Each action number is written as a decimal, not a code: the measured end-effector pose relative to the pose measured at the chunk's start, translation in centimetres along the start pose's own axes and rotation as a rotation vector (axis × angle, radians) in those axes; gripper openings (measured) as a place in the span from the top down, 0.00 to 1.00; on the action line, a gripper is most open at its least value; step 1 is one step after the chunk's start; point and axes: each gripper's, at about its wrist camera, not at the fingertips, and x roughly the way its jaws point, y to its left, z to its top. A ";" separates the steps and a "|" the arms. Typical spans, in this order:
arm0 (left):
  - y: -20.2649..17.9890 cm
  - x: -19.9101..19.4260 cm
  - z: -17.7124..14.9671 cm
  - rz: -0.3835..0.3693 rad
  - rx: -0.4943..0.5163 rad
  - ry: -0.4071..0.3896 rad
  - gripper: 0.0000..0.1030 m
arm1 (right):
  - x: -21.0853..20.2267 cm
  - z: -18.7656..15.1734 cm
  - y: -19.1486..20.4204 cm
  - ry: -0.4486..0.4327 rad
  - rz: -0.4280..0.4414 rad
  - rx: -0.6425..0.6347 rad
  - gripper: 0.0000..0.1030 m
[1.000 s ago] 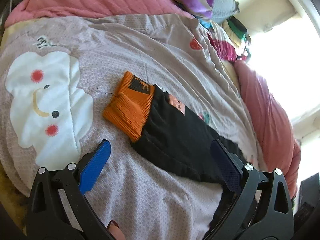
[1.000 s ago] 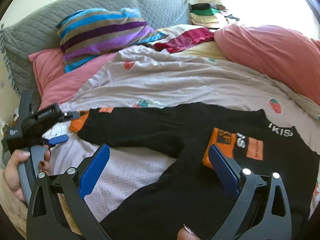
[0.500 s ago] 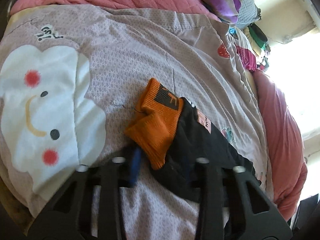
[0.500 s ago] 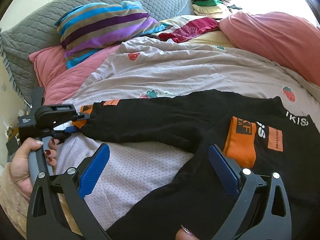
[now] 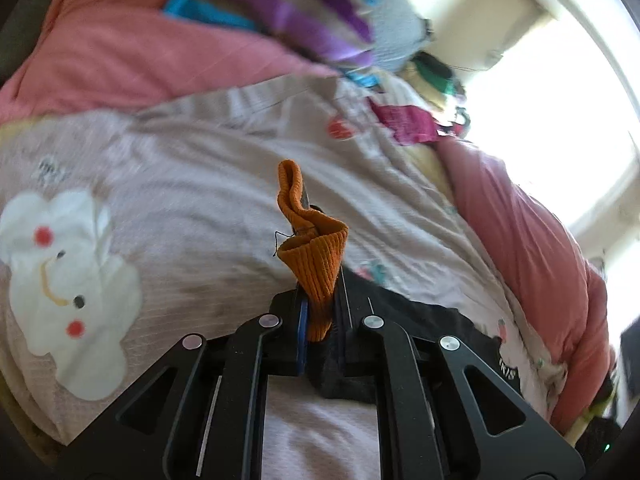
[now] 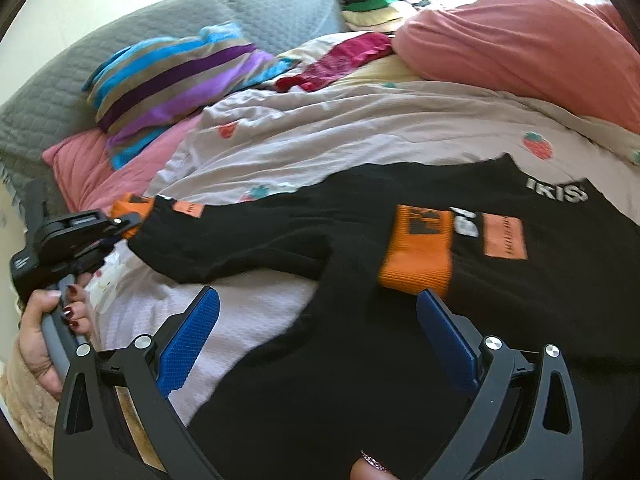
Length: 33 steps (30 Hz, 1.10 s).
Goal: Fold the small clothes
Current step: 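Carry the second sock onto the shirt and open the left gripper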
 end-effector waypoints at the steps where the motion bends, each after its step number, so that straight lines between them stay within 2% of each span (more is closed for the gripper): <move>1: -1.0 -0.3 -0.1 -0.007 0.035 -0.010 0.96 | -0.2 0.0 -0.4 -0.003 -0.006 0.008 0.05; 16: -10.0 -2.5 -1.6 -0.118 0.248 -0.039 0.97 | -4.4 -0.3 -5.4 -0.080 -0.048 0.113 0.05; 33: -18.8 -2.3 -5.4 -0.239 0.429 0.031 0.97 | -8.7 -1.3 -10.0 -0.133 -0.101 0.204 0.05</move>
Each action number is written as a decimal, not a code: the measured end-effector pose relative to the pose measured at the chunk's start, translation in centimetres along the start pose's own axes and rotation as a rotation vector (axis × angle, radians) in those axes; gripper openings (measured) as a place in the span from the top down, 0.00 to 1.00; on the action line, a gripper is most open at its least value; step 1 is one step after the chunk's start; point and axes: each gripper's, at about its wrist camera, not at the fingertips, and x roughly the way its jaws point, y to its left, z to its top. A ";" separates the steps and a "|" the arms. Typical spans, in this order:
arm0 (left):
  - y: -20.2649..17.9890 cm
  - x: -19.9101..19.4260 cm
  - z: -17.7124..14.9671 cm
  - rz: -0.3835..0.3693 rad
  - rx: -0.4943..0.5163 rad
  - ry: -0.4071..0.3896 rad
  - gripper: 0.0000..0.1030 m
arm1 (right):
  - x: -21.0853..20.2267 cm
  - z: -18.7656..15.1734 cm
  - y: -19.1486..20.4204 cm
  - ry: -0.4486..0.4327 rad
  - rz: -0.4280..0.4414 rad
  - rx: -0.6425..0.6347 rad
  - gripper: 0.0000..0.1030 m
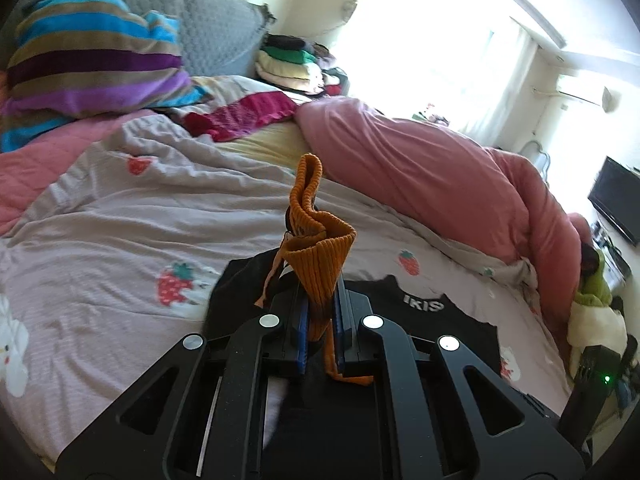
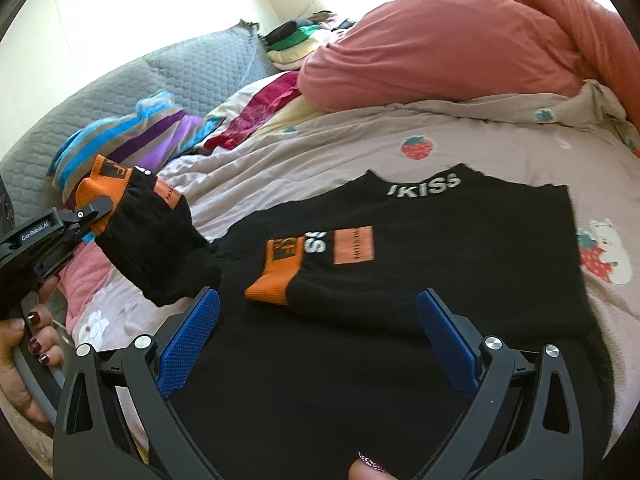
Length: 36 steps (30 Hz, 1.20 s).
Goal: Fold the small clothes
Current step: 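Carry the second sock onto the shirt and open the left gripper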
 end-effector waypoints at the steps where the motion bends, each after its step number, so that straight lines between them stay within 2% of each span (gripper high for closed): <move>1: -0.5 0.2 -0.1 -0.006 0.007 0.004 0.97 | -0.4 0.0 -0.4 -0.006 -0.005 0.006 0.05; 9: -4.0 2.6 -1.4 -0.069 0.067 0.061 0.97 | -2.7 0.2 -4.0 -0.046 -0.070 0.056 0.05; 19: -7.0 6.0 -4.6 -0.105 0.135 0.169 0.97 | -3.9 0.0 -7.6 -0.070 -0.121 0.124 0.05; 30: -8.3 8.3 -7.7 -0.128 0.201 0.251 0.97 | -3.5 0.0 -9.3 -0.070 -0.147 0.171 0.05; 33: -8.4 8.8 -8.3 -0.158 0.213 0.280 0.96 | -3.3 0.0 -9.5 -0.068 -0.151 0.179 0.05; 36: -8.4 9.2 -8.9 -0.202 0.221 0.318 0.89 | -3.0 0.1 -9.7 -0.065 -0.148 0.191 0.05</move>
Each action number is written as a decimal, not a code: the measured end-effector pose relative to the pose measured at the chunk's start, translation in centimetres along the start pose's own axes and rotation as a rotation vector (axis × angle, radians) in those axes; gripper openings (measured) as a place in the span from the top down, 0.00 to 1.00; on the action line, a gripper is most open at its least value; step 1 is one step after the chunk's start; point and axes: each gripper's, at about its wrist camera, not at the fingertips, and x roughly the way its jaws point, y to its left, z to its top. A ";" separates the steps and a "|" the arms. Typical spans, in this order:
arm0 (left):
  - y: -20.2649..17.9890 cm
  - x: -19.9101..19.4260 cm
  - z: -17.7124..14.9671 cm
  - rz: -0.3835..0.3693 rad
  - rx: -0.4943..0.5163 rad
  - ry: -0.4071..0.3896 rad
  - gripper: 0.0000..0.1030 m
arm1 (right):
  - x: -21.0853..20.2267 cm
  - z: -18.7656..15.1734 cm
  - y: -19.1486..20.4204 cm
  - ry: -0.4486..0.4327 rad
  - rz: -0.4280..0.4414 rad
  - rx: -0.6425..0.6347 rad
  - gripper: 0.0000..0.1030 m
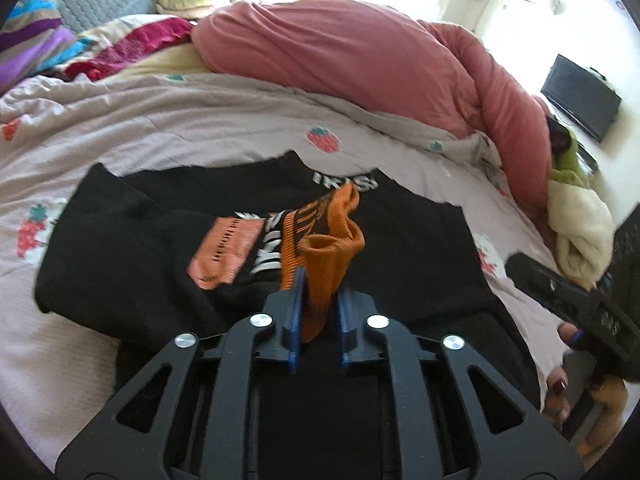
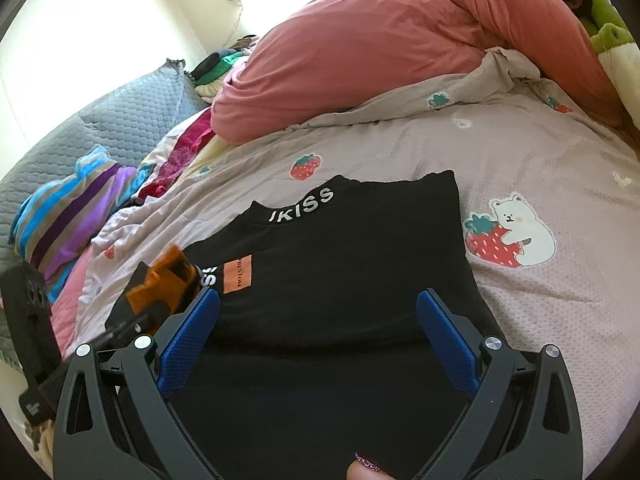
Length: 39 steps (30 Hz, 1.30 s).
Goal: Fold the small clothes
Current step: 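Carry the second sock onto the shirt and open the left gripper, then grasp the sock lying on the shirt with the right gripper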
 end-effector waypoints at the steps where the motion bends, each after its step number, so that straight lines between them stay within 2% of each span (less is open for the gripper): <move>1: 0.0 0.0 -0.2 -0.004 0.003 0.005 0.87 | 0.1 0.0 -0.1 0.002 0.003 0.005 0.05; 5: -0.1 -0.1 -0.8 -0.031 0.029 0.017 0.79 | 0.9 -0.2 0.2 0.024 0.015 0.014 0.05; 7: 0.4 -0.5 -0.8 -0.036 0.027 0.009 0.70 | 1.4 -0.4 0.7 0.038 0.017 0.000 0.05; 10: 1.0 -1.3 -0.4 -0.043 0.028 -0.005 0.62 | 2.6 -0.8 2.0 0.068 0.035 -0.027 0.05; 14: 2.7 -2.7 0.9 -0.011 0.005 -0.046 0.58 | 4.6 -1.2 3.9 0.121 0.084 -0.049 0.05; 17: 4.4 -3.7 2.3 0.057 0.000 -0.079 0.52 | 6.3 -1.7 5.4 0.162 0.081 -0.095 0.05; 18: 4.9 -4.0 2.7 0.076 0.002 -0.091 0.48 | 6.7 -1.9 5.8 0.172 0.079 -0.106 0.06; 19: 5.5 -4.2 3.1 0.093 0.001 -0.101 0.44 | 7.2 -2.2 6.2 0.186 0.081 -0.124 0.11; 21: 6.6 -4.6 3.3 0.107 -0.017 -0.111 0.43 | 8.2 -2.6 7.1 0.204 0.081 -0.151 0.18; 24: 8.3 -4.7 2.9 0.076 -0.078 -0.116 0.37 | 9.3 -2.9 7.6 0.221 0.081 -0.159 0.20; 26: 9.1 -4.6 2.5 0.081 -0.100 -0.120 0.35 | 10.1 -3.1 8.0 0.233 0.094 -0.161 0.22; 28: 9.6 -4.8 2.4 0.096 -0.116 -0.126 0.30 | 10.8 -3.4 8.4 0.239 0.091 -0.171 0.27; 30: 10.2 -5.2 2.4 0.103 -0.131 -0.140 0.30 | 11.3 -3.7 8.8 0.237 0.081 -0.183 0.32; 35: 11.5 -6.0 2.2 0.121 -0.171 -0.168 0.30 | 11.5 -4.1 9.5 0.220 0.119 -0.182 0.60; 37: 12.2 -6.2 2.0 0.123 -0.195 -0.173 0.30 | 11.6 -4.1 9.8 0.225 0.152 -0.181 0.75; 38: 12.5 -6.3 1.9 0.131 -0.201 -0.176 0.30 | 11.5 -4.1 10.0 0.221 0.161 -0.185 0.78; 39: 12.7 -6.4 1.9 0.141 -0.207 -0.178 0.30 | 11.3 -4.1 10.3 0.210 0.165 -0.196 0.86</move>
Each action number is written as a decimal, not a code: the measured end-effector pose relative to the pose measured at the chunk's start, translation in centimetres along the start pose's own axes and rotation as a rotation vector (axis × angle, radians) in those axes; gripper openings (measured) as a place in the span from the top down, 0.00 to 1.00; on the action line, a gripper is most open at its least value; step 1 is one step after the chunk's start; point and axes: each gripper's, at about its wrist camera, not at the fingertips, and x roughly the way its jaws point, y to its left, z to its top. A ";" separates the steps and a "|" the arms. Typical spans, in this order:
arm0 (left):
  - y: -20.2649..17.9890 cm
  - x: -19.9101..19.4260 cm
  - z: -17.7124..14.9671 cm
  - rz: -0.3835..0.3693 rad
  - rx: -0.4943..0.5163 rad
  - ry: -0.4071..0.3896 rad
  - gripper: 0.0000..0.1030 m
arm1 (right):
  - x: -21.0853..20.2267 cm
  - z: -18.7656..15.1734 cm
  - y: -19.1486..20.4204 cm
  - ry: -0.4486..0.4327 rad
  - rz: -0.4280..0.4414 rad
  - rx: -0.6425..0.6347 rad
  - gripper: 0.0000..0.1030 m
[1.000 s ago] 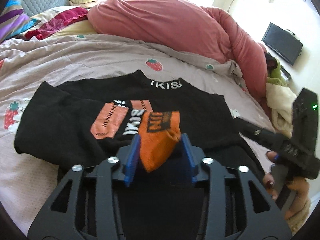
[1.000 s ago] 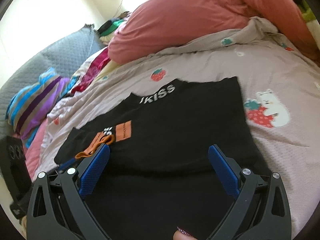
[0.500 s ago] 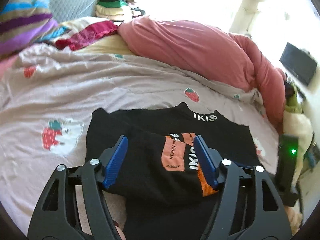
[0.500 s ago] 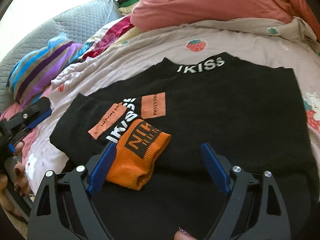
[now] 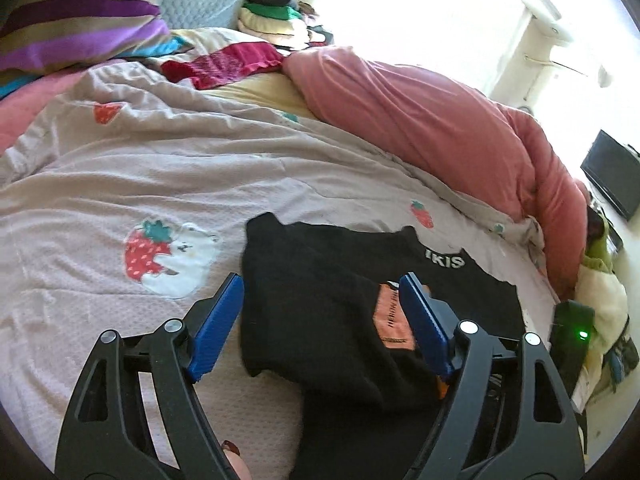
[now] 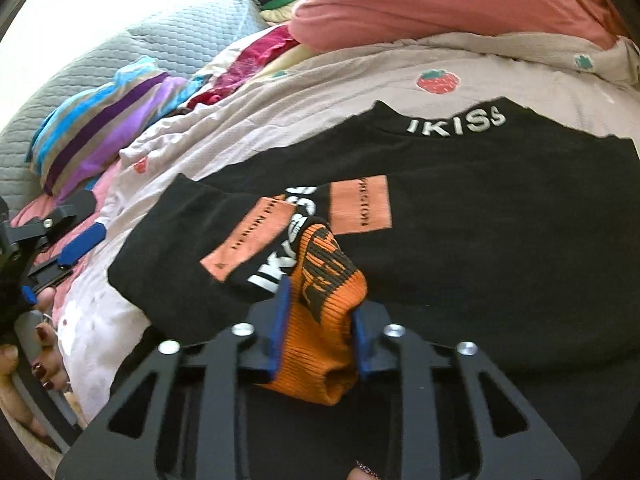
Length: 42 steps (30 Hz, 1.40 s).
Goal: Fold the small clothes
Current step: 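Grasp the sock lying on the shirt with the right gripper, then lift the sock and lay it on the shirt chest, opening the right gripper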
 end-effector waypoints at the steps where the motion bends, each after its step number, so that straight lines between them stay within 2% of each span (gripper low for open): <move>1: 0.3 -0.1 0.0 0.009 -0.010 -0.004 0.30 | -0.3 0.1 0.3 -0.014 0.003 -0.013 0.86; 9: 1.9 -0.8 0.3 0.037 -0.052 -0.029 0.30 | -3.0 1.7 3.4 -0.102 0.064 -0.103 0.88; 14: 2.7 -0.9 0.3 0.036 -0.078 -0.027 0.30 | -6.3 4.2 4.9 -0.194 0.069 -0.171 0.88; 17: 2.7 -0.9 0.2 0.034 -0.087 -0.026 0.30 | -8.0 5.7 4.5 -0.242 0.051 -0.186 0.88; 24: 2.7 -1.0 0.2 0.034 -0.083 -0.030 0.30 | -11.9 7.9 1.5 -0.331 -0.057 -0.198 0.88; 30: 2.1 -0.7 0.1 0.038 -0.059 -0.025 0.30 | -12.7 7.3 -1.4 -0.328 -0.154 -0.182 0.88; 33: 1.7 -0.4 0.0 0.010 -0.059 -0.014 0.30 | -12.4 6.5 -2.9 -0.298 -0.211 -0.172 0.88; 42: -1.7 1.7 -0.2 0.003 0.054 0.027 0.30 | -10.8 4.4 -5.8 -0.223 -0.274 -0.119 0.88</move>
